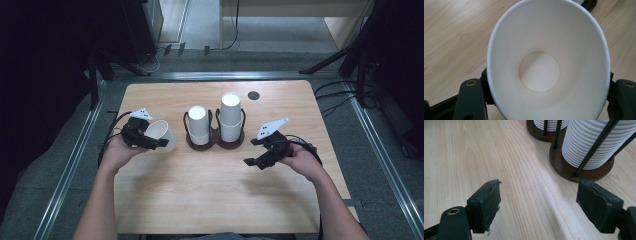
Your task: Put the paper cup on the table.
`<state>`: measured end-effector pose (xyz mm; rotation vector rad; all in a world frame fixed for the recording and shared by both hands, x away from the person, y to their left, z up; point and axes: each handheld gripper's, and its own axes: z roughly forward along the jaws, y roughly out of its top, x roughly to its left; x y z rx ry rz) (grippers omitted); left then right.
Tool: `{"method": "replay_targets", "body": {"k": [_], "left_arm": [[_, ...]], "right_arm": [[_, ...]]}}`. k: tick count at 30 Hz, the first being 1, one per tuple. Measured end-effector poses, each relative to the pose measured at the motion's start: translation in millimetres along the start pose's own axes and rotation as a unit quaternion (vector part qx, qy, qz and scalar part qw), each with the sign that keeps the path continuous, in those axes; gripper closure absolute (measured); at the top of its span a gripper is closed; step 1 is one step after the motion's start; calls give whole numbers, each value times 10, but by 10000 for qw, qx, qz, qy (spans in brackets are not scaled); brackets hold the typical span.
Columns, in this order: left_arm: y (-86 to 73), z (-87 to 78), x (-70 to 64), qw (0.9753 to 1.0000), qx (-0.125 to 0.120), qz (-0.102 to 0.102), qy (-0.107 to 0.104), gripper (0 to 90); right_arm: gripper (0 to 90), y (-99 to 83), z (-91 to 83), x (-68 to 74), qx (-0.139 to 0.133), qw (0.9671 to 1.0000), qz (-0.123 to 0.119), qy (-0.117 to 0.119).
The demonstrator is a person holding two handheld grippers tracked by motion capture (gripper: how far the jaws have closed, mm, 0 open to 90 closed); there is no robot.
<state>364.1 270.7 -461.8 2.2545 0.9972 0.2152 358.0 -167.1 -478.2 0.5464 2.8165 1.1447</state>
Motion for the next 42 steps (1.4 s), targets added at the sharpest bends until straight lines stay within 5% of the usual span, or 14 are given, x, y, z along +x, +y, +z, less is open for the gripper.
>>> {"method": "replay_targets", "body": {"k": [12, 25, 42], "left_arm": [[-41, 21, 268, 9973, 105, -487, 537, 297], [-43, 170, 342, 9940, 249, -582, 888, 276], [-67, 245, 335, 9934, 363, -652, 871, 233]], "right_arm": [[195, -52, 1, 19, 65, 10000, 31, -46], [195, -94, 27, 26, 185, 9998, 67, -93], [199, -90, 36, 48, 242, 9997, -35, -72]]}}
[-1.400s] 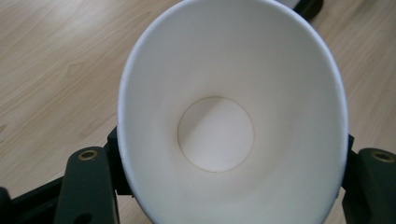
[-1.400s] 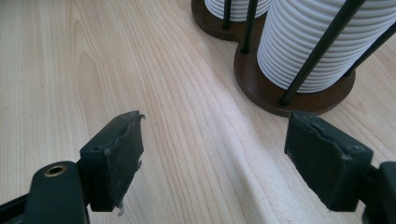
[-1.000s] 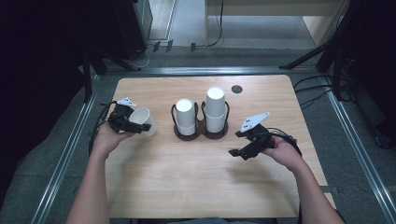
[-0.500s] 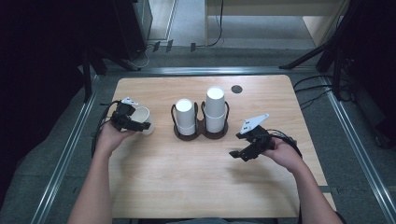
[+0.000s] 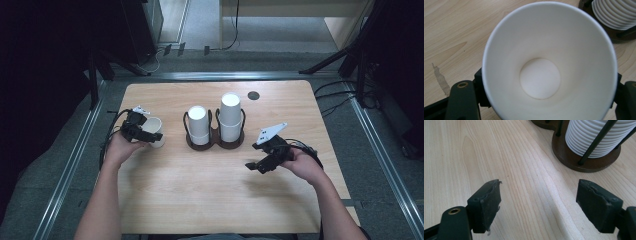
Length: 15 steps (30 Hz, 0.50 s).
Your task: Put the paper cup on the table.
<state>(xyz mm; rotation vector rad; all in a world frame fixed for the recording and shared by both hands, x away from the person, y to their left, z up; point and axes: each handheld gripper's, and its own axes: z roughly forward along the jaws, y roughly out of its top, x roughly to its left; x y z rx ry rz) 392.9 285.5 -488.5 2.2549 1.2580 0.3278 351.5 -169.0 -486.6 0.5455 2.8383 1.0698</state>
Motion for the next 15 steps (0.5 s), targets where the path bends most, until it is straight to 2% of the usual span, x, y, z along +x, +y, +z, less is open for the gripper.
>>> {"method": "replay_targets", "body": {"k": [4, 10, 15], "left_arm": [[-2, 1, -1, 10000, 8, -23, -54, 198], [14, -37, 31, 9985, -119, -346, -404, 151], [15, -76, 44, 9981, -162, -425, -422, 105]], "right_arm": [[199, 0, 1, 1, 5, 10000, -4, -1], [199, -5, 8, 5, 48, 10000, -39, 3], [199, -5, 9, 16, 61, 9999, -86, -2]]}}
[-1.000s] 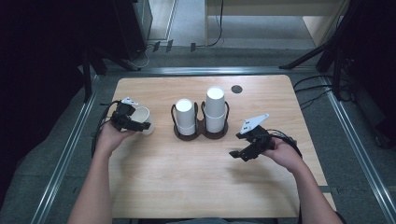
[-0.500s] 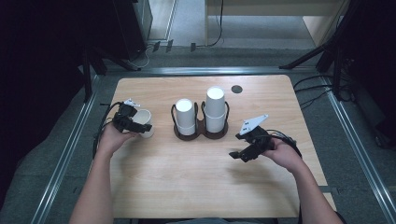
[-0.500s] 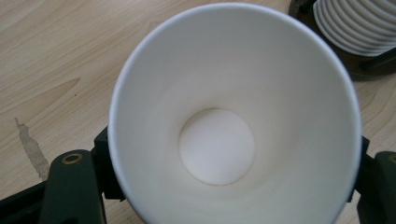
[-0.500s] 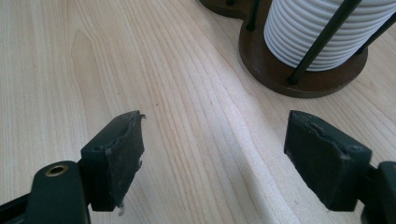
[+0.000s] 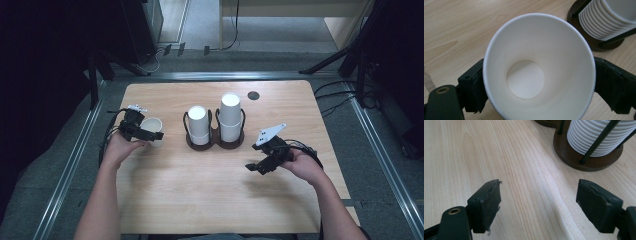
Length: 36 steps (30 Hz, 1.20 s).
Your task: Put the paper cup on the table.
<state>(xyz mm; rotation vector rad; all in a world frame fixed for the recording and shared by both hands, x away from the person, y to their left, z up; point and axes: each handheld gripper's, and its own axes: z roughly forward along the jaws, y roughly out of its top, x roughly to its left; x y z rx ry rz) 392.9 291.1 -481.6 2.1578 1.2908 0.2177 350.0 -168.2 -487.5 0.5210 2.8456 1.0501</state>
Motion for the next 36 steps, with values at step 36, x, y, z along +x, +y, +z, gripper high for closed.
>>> {"method": "replay_targets", "body": {"k": [36], "left_arm": [[143, -609, -180, 9989, -455, 44, -142, 33]], "right_arm": [[199, -35, -57, -25, 35, 9999, 35, -137]]}}
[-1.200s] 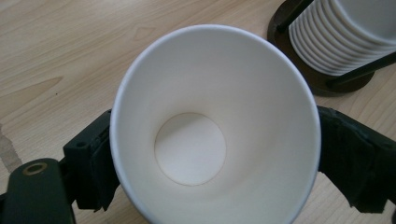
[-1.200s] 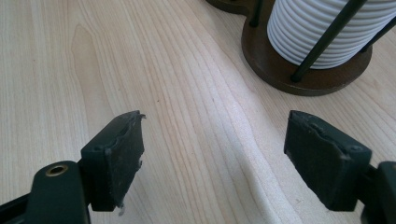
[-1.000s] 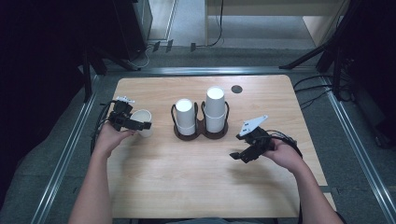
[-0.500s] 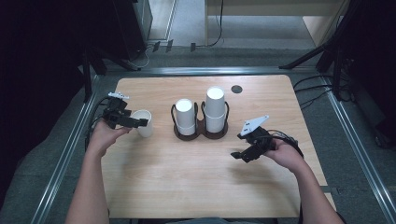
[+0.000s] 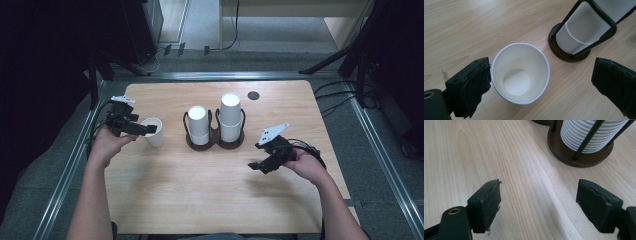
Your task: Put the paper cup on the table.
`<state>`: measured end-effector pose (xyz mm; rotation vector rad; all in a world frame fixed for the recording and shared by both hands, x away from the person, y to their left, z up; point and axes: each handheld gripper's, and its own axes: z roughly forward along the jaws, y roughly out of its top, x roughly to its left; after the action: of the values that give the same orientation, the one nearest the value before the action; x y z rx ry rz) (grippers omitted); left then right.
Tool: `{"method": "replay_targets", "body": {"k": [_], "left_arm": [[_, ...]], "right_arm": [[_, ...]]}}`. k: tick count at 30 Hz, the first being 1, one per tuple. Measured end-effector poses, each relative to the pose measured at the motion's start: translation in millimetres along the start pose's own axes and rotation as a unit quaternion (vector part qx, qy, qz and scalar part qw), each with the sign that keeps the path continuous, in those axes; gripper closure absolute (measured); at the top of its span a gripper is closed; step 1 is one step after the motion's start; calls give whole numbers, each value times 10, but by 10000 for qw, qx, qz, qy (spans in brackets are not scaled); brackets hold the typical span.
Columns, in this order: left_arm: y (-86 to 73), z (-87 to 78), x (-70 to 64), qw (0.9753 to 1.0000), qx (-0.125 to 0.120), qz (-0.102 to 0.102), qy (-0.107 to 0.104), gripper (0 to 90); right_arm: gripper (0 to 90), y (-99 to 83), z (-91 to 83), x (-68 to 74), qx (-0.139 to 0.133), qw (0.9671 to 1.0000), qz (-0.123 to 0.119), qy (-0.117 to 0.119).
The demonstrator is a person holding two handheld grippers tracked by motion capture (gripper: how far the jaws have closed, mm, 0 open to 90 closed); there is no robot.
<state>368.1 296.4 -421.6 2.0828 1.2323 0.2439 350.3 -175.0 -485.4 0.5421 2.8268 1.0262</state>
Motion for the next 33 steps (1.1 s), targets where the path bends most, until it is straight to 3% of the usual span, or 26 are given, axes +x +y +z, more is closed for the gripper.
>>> {"method": "replay_targets", "body": {"k": [5, 12, 17, 25, 27, 33], "left_arm": [[9, -55, -51, 9998, -57, 27, -181, 63], [30, -42, -186, 9995, -9, 154, -260, 63], [28, 5, -309, 9989, 24, 440, -173, 62], [14, 100, -476, 9978, -34, 633, -187, 62], [13, 126, -519, 9972, -73, 747, -10, 62], [15, 208, -626, 9969, -108, 773, -83, 62]], "right_arm": [[199, 1, -5, -1, 2, 10000, -2, -3], [199, 0, -17, 0, -25, 10000, -41, -13], [199, -2, -26, -1, -44, 10000, 20, -36], [199, -4, -30, 0, -69, 9999, 108, -38], [199, -6, -31, 2, -58, 9999, 107, -46], [199, -6, -21, 6, -38, 10000, 70, -43]]}}
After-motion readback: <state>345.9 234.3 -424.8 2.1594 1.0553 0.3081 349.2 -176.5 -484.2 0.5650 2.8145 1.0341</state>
